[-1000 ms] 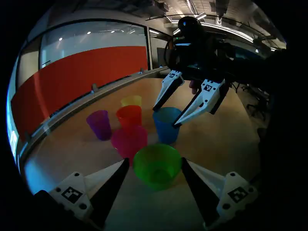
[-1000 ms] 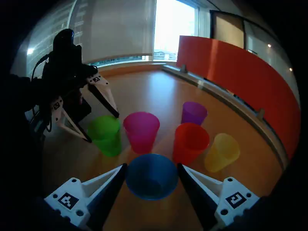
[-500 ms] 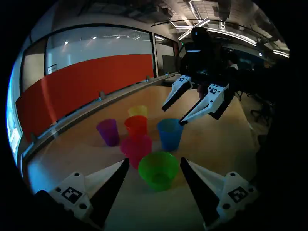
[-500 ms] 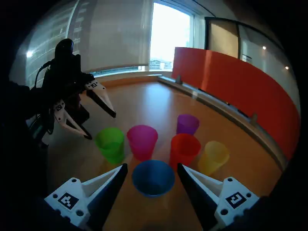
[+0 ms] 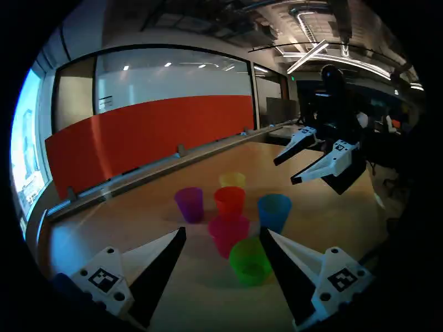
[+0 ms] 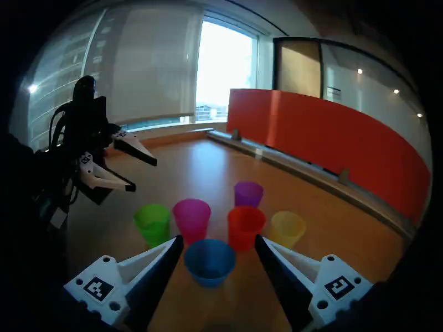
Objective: Pour water
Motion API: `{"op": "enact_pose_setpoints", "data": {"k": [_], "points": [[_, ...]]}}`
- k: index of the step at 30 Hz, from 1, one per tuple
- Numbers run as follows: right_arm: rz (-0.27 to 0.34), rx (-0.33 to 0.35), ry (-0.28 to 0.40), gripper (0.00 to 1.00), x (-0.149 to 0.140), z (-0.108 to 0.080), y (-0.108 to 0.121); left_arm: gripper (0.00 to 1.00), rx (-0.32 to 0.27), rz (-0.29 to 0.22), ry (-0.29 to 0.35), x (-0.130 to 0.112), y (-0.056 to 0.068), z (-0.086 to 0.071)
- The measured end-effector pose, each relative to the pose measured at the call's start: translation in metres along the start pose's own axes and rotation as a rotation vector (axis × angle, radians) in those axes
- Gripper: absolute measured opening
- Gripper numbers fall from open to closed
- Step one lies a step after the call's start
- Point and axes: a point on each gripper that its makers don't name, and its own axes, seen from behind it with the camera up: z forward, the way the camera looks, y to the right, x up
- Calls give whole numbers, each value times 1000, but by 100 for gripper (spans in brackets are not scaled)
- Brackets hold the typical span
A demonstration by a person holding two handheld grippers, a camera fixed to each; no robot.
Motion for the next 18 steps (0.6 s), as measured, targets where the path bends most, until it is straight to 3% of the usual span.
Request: {"op": "enact_pose_setpoints", "data": {"k": [9, 18], "points": [[51, -162, 114, 99, 15, -23, 31, 99, 180, -105, 64, 9, -42, -9], [67, -355, 212, 99, 24, -49, 63, 99, 322, -152, 128, 18, -68, -22]]}}
